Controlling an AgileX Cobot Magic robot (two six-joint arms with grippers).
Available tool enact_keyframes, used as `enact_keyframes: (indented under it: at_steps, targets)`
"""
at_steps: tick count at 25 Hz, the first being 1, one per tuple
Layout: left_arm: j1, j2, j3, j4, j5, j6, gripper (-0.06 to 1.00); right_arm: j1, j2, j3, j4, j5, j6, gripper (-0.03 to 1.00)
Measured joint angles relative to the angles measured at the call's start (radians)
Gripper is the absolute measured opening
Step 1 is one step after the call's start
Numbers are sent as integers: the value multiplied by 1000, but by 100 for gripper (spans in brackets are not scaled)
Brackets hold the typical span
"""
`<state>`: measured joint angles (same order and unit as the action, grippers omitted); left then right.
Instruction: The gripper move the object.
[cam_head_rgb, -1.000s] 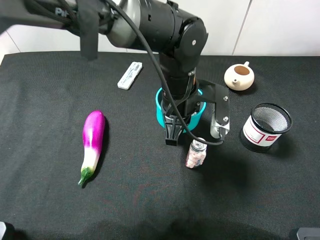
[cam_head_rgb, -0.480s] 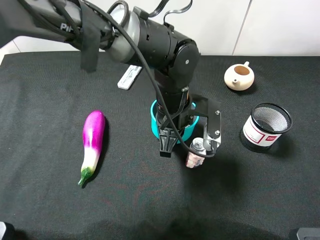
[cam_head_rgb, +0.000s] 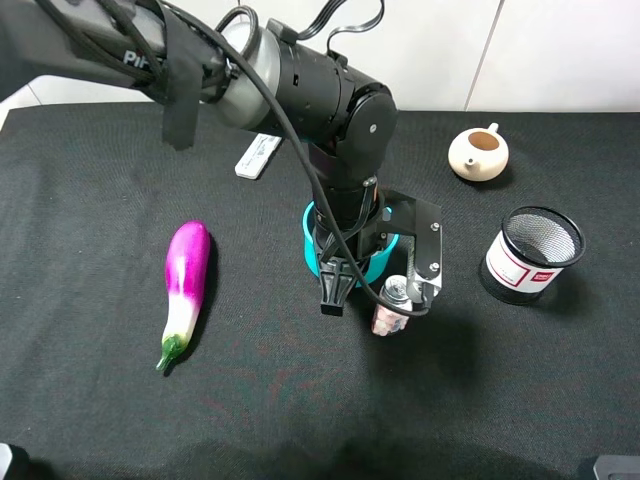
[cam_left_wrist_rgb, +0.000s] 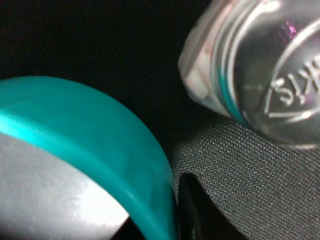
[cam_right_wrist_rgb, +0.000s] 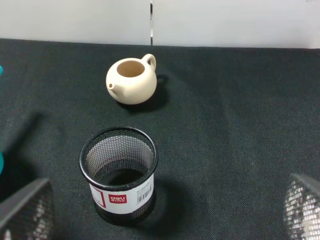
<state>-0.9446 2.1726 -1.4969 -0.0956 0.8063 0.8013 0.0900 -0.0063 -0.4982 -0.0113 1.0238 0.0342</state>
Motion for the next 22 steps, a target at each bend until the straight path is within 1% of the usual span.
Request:
enact_keyframes:
  at_steps: [3,7,11,18,22]
  targets:
    - [0,0,0,0,-7,1,18,0,0,0,0,0,0,69]
    - [-1,0,0,0,-15,2,34,0,0,0,0,0,0,69]
    - [-3,0,0,0,-17,2,46,0,0,0,0,0,0,69]
    - [-3,0,0,0,-18,2,62,0,0,0,0,0,0,69]
    - [-3,0,0,0,-22,3,68,0,0,0,0,0,0,69]
